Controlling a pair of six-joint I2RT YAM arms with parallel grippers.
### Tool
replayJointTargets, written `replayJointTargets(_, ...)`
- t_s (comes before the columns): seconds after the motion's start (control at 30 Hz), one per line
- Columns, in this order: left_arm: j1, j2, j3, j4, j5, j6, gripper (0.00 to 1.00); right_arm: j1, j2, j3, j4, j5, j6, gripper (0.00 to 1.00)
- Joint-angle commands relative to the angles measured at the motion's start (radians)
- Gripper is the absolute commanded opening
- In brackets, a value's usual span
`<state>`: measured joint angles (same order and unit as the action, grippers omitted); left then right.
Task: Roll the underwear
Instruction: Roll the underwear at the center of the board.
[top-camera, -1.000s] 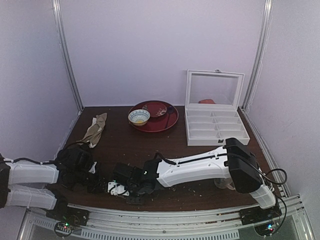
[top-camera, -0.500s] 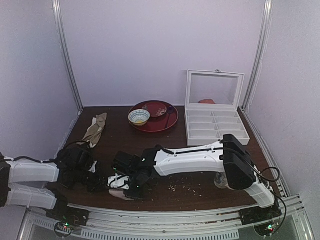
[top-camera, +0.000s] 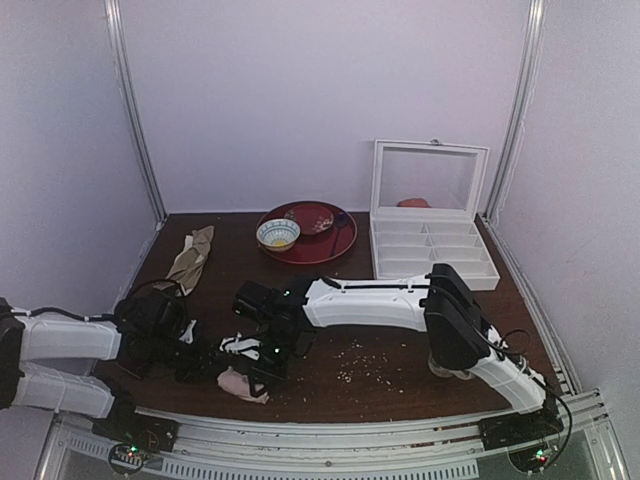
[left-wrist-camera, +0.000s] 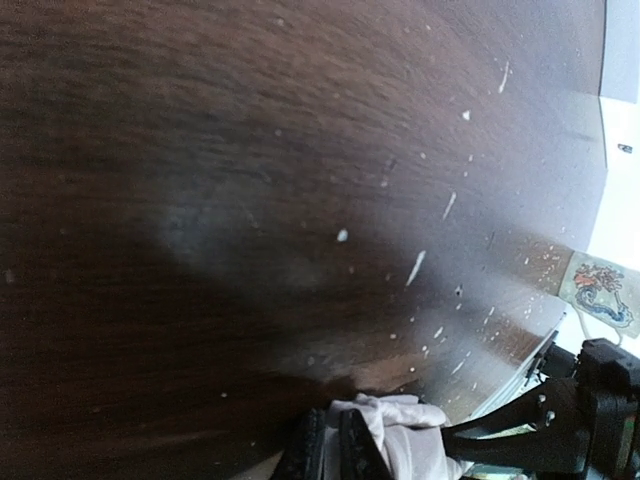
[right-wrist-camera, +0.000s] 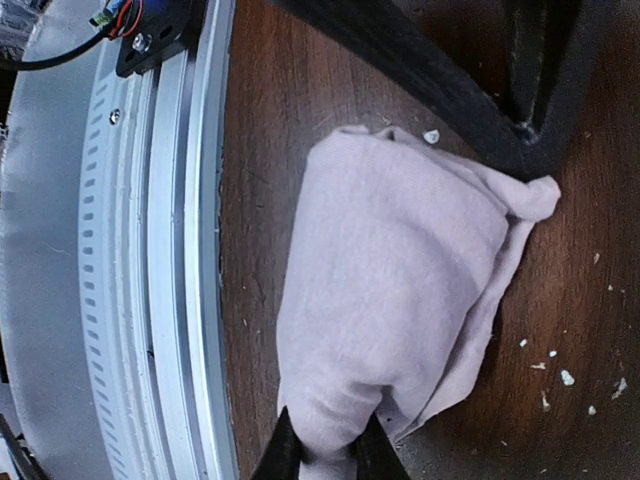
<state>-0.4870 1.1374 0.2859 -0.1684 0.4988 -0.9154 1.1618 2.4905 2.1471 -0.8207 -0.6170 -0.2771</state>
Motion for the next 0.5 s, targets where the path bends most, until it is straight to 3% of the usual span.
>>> replayJointTargets(0.0,0.008,-0.014,0.038,-0.061,-0.049,0.043,0.13,-0.019,0.088,-0.041,-0.095,-0.081,0.109,0.0)
replayJointTargets(0.2,0.017,-0.048,0.076,-0.161,-0.086,0.072,0.13,-0.037,0.064,-0.114,-0.025,-0.098,0.18,0.0)
replayJointTargets(0.47,0.045,-0.249,0.172,-0.411,-0.185,0.079,0.2,-0.041,0.075,-0.119,-0.006,-0.1,0.241,0.0)
